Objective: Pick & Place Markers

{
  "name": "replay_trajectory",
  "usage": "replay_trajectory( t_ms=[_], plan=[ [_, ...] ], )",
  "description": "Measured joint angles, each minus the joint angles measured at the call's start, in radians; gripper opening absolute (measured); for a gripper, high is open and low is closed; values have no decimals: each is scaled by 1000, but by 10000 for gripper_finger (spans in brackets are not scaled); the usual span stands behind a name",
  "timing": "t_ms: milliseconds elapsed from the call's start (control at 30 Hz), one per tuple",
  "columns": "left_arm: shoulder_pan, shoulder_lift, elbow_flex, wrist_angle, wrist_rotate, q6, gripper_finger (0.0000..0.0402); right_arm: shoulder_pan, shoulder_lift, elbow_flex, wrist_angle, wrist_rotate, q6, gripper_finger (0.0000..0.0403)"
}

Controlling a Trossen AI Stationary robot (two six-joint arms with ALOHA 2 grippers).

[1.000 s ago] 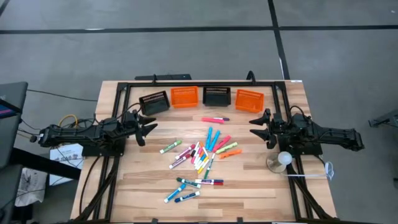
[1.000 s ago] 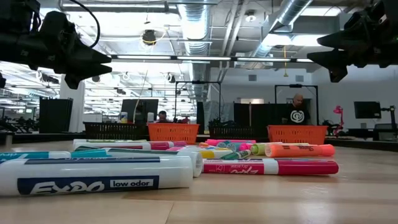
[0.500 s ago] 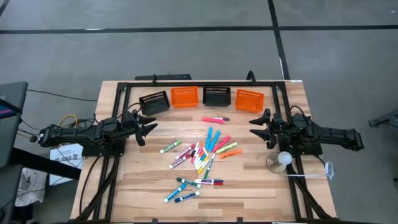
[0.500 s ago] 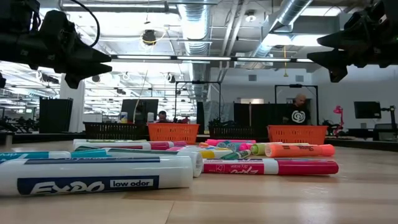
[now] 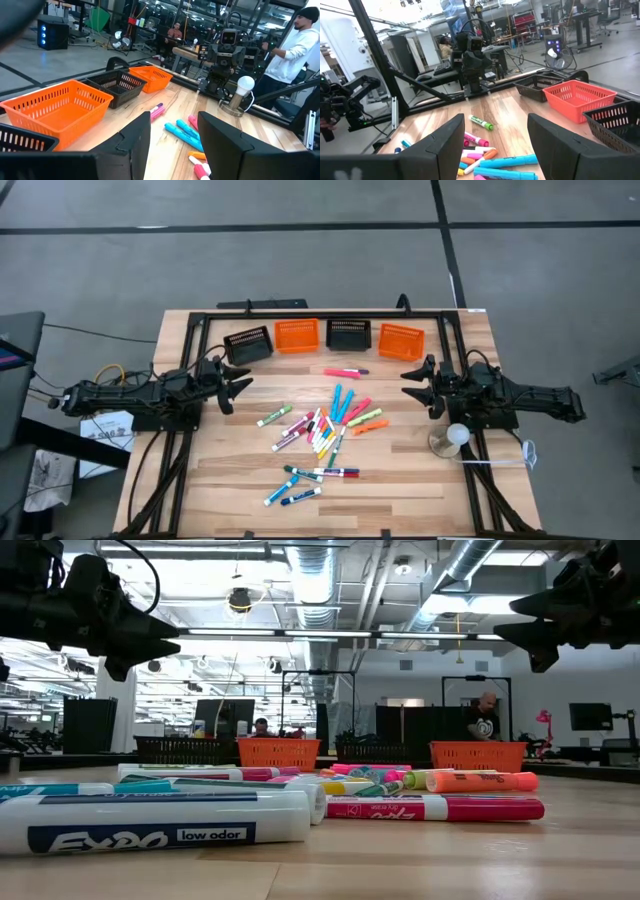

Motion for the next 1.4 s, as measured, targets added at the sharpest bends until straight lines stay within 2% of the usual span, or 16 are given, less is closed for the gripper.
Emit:
replay_trajectory(
  t_ms=[133, 233, 367, 567, 700, 900, 1033, 1233, 1400],
  plan=[
    [0, 0, 0, 1, 0, 0, 163, -2, 0, 0, 23, 1, 77, 207],
    [0, 0, 0, 5, 0, 0, 163, -1, 0, 0, 112, 1, 102, 207],
    [0, 0, 0, 13, 0, 0, 163, 10, 0, 10, 240, 0, 58, 207],
    [0, 0, 0, 23, 0, 0, 163, 45, 53, 122, 247, 0, -16, 207],
    [0, 0, 0, 26, 0, 0, 163, 70, 181, 244, 174, 0, -63, 207],
    [0, 0, 0, 37, 0, -3, 163, 76, 478, 469, -19, -3, -67, 207],
    [0, 0, 0, 38, 0, -3, 163, 53, 645, 603, -85, -2, -67, 207],
    [0, 0, 0, 45, 0, -3, 163, 11, 837, 764, -153, -2, -67, 207],
    [0, 0, 0, 52, 0, -3, 163, -2, 959, 836, -190, -1, -67, 207]
  ],
)
